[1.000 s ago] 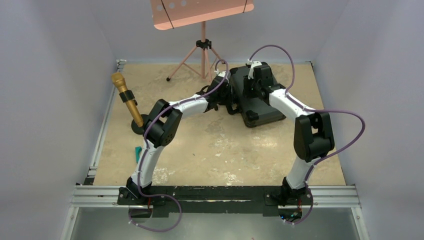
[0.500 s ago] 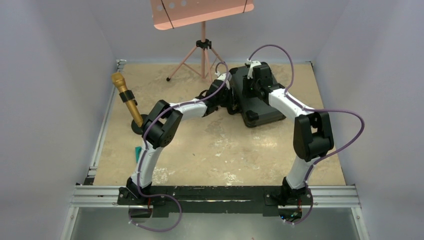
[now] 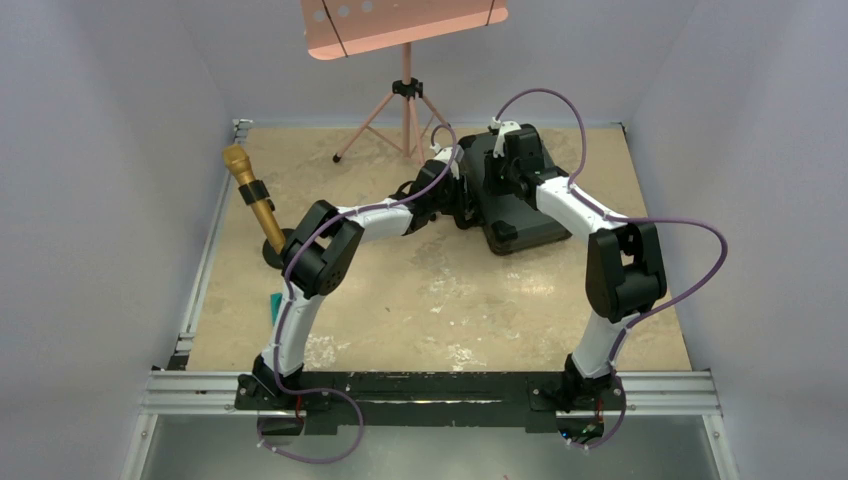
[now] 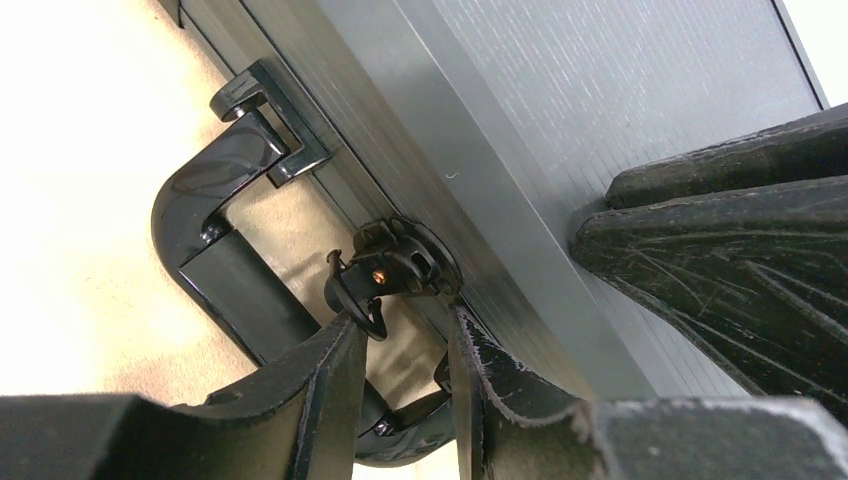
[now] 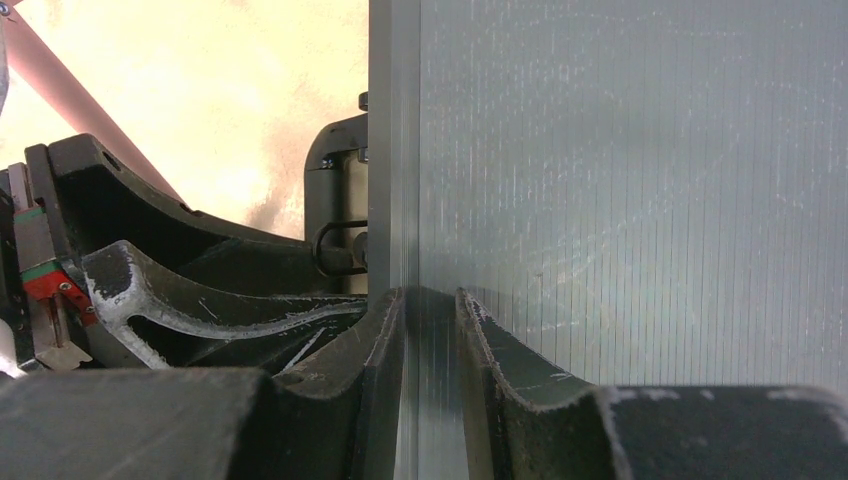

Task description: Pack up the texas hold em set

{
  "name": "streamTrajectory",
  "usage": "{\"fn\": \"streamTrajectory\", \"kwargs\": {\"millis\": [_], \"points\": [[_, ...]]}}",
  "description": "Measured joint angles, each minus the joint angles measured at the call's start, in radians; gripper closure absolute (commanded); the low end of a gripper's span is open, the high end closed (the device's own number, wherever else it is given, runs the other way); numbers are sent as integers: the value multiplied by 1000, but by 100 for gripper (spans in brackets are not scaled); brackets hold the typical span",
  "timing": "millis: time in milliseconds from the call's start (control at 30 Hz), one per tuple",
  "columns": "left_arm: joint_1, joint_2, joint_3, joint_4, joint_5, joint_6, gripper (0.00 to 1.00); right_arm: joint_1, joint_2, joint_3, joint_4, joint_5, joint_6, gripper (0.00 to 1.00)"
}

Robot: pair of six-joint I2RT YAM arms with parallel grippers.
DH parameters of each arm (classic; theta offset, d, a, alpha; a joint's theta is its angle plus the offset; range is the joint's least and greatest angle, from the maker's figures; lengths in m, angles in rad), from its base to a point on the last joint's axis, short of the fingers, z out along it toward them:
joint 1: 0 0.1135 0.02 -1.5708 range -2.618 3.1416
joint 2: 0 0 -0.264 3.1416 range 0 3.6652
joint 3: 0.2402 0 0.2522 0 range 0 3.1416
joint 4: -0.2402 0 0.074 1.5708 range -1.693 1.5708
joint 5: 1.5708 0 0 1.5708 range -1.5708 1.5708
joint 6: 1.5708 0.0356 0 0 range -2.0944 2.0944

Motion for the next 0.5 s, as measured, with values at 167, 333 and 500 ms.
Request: {"fn": "streamTrajectory", "kwargs": {"millis": [167,333,500], "points": [[1,0,0,3,13,14,61,0,2,2,-1,0,0,72],[6,0,0,8,48,31,66,1,4,5,-3,0,-1,72],[9,0,0,18,83,38,70,2,5,8,-7,1,-1,72]]}}
